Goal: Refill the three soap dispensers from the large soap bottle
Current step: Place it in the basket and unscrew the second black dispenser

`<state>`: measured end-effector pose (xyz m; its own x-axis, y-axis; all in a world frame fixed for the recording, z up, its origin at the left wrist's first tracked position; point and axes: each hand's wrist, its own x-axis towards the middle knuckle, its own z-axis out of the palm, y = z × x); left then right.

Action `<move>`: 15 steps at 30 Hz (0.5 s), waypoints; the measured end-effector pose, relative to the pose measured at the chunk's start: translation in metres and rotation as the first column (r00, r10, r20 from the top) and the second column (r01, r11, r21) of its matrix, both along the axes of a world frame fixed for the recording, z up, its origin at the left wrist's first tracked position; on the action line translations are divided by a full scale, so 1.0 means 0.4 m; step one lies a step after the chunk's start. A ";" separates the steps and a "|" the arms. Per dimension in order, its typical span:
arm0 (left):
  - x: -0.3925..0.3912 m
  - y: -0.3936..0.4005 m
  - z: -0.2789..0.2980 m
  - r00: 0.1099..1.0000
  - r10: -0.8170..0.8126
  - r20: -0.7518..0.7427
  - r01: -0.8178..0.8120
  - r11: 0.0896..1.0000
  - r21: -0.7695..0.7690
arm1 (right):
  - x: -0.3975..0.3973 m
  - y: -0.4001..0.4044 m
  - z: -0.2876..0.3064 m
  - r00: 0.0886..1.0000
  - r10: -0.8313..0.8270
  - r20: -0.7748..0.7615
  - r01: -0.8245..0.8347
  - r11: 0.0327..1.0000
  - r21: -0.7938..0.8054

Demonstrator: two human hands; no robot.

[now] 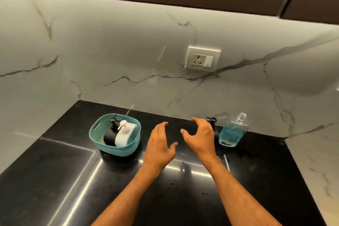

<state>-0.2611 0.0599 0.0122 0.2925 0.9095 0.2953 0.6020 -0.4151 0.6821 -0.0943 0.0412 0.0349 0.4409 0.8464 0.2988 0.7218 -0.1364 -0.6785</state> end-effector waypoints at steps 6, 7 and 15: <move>0.172 0.025 -0.049 0.986 -0.153 -0.071 0.143 0.980 -0.135 | 0.114 -0.051 -0.051 0.974 -0.222 -0.051 0.223 0.974 0.028; 0.195 0.032 -0.056 0.981 -0.176 -0.084 0.162 0.975 -0.151 | 0.129 -0.056 -0.062 0.966 -0.250 -0.061 0.251 0.968 0.013; 0.305 0.101 -0.101 0.957 -0.253 -0.138 0.214 0.944 -0.249 | 0.189 -0.035 -0.152 0.940 -0.309 -0.145 0.289 0.946 -0.144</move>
<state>-0.1392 0.1002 -0.0283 0.5319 0.8467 0.0159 0.6196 -0.4019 0.6742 -0.0185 0.0273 -0.0258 0.7133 0.6927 0.1069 0.5159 -0.4157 -0.7490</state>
